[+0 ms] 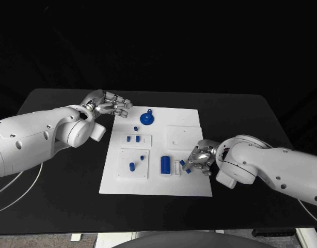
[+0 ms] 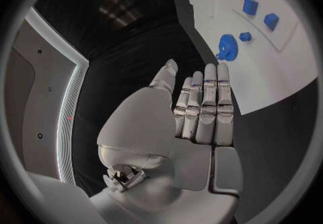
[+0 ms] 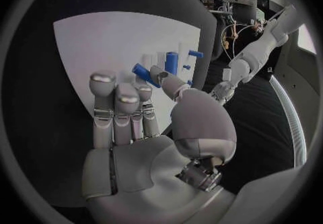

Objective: Assemble the parts on the task board

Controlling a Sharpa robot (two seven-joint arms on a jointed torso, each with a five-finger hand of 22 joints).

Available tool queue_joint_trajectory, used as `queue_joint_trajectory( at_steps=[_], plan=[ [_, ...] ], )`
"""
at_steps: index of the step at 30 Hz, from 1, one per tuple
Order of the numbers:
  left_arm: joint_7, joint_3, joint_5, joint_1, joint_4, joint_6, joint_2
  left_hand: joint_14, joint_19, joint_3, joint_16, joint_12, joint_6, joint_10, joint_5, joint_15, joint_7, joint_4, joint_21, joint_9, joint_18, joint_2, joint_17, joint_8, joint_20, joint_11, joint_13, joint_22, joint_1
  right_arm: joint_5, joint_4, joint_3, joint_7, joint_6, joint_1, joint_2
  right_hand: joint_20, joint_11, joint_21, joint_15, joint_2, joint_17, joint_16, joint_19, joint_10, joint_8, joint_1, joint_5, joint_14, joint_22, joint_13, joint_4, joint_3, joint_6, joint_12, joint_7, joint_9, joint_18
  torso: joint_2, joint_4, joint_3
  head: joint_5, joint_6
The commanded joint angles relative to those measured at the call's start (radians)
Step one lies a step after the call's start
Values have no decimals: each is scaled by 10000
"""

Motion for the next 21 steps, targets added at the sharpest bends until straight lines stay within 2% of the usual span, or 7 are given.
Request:
queue_joint_trajectory(
  at_steps=[1, 6, 17, 21],
  plan=[
    [55, 7, -23, 7, 15, 174, 32, -18, 42, -17, -25, -38, -76, -25, 34, 14, -9, 12, 49, 14, -26, 0, 11, -25, 7, -16, 14, -16, -65, -109, -84, -85, -57, -72, -12, 140, 68, -55, -27, 4, 152, 17, 35, 482, 75, 90, -29, 21, 58, 725, -9, -87, 4, 89, -18, -28, 88, -125, 3, 14, 10, -15, -21],
    [59, 7, -23, 7, 16, 173, 28, -18, 42, -17, -25, -38, -76, -25, 34, 14, -9, 12, 49, 14, -26, 0, 11, -25, 7, -16, 14, -16, -65, -148, -189, -168, -43, -227, -11, 344, 60, -60, -15, 0, 221, 32, 46, 489, 92, 89, -34, -387, 61, 725, -26, 29, -198, 107, -23, -60, 73, -143, 3, 9, 12, -10, -20],
    [52, 7, -24, 9, 18, 172, 23, -21, 45, -30, -24, -39, -76, -27, 29, 16, -9, 12, 49, 14, -26, 0, 12, -24, 10, -15, 13, -34, -87, -202, -305, -207, 19, -370, -10, 580, 61, -62, -20, 0, 230, 39, 50, 492, 93, 86, -96, -423, 64, 724, -54, 178, -313, 113, -42, -77, 25, -147, -5, 12, -4, 24, -20],
    [46, 7, -25, 9, 21, 177, 19, -21, 45, -30, -24, -39, -76, -27, 29, 16, -9, 12, 49, 14, -26, 0, 12, -24, 10, -15, 13, -34, -87, -206, -342, -210, -13, -238, -9, 604, 65, -65, -19, 2, 221, 50, 61, 492, 100, 87, -174, -441, 67, 724, -71, 264, -359, 116, -53, -93, 22, -152, -6, 14, 0, 58, -18]
  ],
)
